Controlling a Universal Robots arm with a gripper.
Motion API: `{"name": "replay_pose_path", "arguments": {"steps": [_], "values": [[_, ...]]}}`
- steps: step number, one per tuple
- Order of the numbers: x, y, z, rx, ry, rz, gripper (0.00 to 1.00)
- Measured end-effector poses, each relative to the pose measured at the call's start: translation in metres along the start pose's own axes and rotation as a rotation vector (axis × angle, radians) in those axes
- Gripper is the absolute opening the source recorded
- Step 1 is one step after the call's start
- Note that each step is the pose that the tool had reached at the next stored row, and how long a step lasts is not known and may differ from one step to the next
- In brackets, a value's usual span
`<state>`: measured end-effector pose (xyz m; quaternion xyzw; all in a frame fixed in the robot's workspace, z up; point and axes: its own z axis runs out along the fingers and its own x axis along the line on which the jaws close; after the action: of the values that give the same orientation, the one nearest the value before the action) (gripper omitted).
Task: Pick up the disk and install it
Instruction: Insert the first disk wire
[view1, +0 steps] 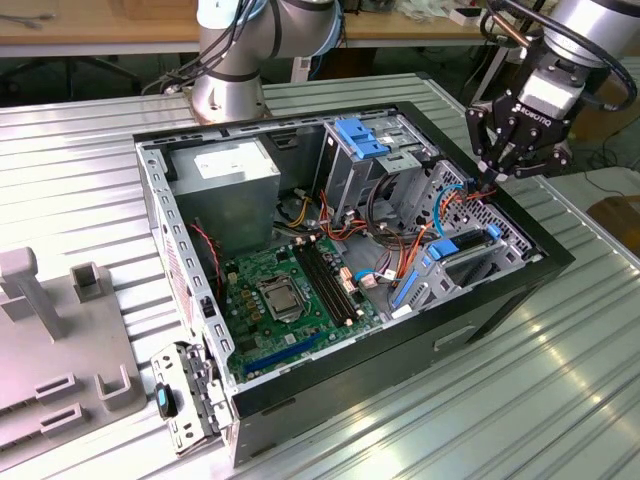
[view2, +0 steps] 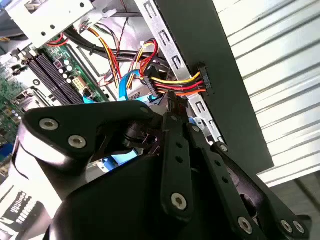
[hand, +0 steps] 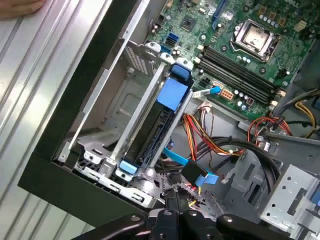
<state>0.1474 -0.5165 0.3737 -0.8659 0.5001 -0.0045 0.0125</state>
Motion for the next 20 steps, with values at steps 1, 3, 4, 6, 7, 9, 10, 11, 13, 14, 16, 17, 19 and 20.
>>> {"name": "replay_pose_path", "arguments": {"steps": [1, 3, 4, 6, 7, 9, 10, 11, 13, 14, 16, 17, 19, 20], "values": [[0.0008, -0.0056, 0.0003, -0.0007, -0.0018, -0.047, 0.11], [0.0014, -0.0163, 0.0007, -0.002, -0.0032, -0.061, 0.11], [0.0015, -0.0165, 0.0007, -0.0021, -0.0035, -0.074, 0.11], [0.0015, -0.0168, 0.0008, -0.0024, -0.0044, -0.11, 0.11], [0.0015, -0.0169, 0.0008, -0.0025, -0.0052, -0.141, 0.11], [0.0016, -0.017, 0.0009, -0.0029, -0.007, -0.21, 0.11], [0.0018, -0.0173, 0.0009, -0.0031, -0.0079, -0.245, 0.11], [0.002, -0.0176, 0.001, -0.0032, -0.0085, -0.271, 0.11], [0.0022, -0.0179, 0.001, -0.0034, -0.0095, -0.309, 0.11], [0.0022, -0.0181, 0.001, -0.0035, -0.01, -0.329, 0.11], [0.0024, -0.0184, 0.001, -0.0039, -0.0117, -0.396, 0.11], [0.0025, -0.0184, 0.001, -0.0041, -0.0126, -0.431, 0.11], [0.0026, -0.0186, 0.0011, -0.0043, -0.0139, -0.483, 0.11], [0.0026, -0.0186, 0.001, -0.0045, -0.0143, -0.501, 0.11]]}}
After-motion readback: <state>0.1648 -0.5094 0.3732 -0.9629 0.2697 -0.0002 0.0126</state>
